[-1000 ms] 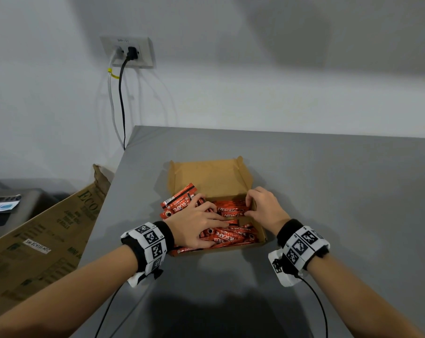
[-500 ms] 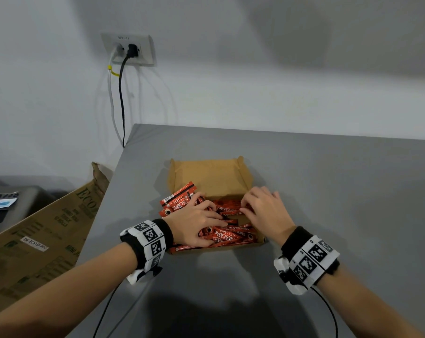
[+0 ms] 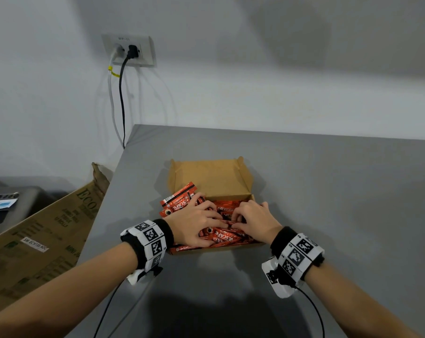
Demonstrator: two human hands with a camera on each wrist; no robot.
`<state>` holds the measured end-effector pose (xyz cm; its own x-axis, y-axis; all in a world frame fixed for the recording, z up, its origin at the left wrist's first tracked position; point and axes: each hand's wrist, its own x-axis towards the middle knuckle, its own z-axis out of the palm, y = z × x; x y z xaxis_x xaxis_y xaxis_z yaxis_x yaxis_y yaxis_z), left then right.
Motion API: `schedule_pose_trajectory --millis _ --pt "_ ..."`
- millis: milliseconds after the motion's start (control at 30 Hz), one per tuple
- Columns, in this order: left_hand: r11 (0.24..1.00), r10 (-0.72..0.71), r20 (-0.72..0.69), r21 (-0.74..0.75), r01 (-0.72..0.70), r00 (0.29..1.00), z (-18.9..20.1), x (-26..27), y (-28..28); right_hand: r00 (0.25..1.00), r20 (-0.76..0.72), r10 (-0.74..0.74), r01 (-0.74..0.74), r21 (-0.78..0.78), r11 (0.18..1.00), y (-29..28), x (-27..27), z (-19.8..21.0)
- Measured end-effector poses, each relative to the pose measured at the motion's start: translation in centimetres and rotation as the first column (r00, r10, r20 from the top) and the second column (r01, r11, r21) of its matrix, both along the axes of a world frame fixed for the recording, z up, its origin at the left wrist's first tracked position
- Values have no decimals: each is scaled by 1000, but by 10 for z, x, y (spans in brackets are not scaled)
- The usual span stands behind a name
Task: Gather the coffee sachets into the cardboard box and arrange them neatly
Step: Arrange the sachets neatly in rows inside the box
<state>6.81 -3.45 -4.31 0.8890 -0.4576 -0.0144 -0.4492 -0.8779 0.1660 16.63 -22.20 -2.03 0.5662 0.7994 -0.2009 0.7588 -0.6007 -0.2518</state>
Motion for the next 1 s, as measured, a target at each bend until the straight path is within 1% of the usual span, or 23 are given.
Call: schedule_pose_trajectory --millis 200,367,433,467,533,600,633,667,733,867,933,1000 --pt "1000 5 -8 11 -5 1000 0 0 0 997 -68 -31 34 44 998 -3 7 5" --pt "1000 15 -28 12 -15 999 2 -1 -1 997 -64 33 -28 84 996 -9 15 12" --pt "1000 12 -28 16 -11 1000 2 -2 -1 997 -64 53 -44 124 991 -14 20 16" --pt "1000 10 -26 16 -9 1000 2 -1 -1 996 -79 42 -29 166 986 -17 22 18" --pt "1000 7 -22 12 -6 1000 2 -1 0 987 -156 -34 82 311 947 -22 25 22" --pt "1000 6 -18 5 -6 1000 2 -1 0 961 -249 -118 226 467 855 -27 24 23" --pt "1000 5 -17 2 -5 1000 2 -1 -1 947 -295 -131 271 508 817 -27 22 24" --pt "1000 3 -18 -2 -3 1000 2 -1 -1 934 -337 -119 291 524 800 -27 19 24" --pt "1000 -1 -19 -5 1 1000 3 -2 -1 929 -367 -50 250 521 816 -24 10 19" --pt "999 6 -11 38 -5 1000 3 -1 -1 979 -182 96 3 479 878 -19 0 7" --pt "999 8 -20 52 -7 1000 3 -1 -2 984 -144 106 -31 446 894 -17 0 4" --pt "998 9 -26 57 -8 1000 4 -1 -2 986 -151 77 -5 431 902 -13 0 3"
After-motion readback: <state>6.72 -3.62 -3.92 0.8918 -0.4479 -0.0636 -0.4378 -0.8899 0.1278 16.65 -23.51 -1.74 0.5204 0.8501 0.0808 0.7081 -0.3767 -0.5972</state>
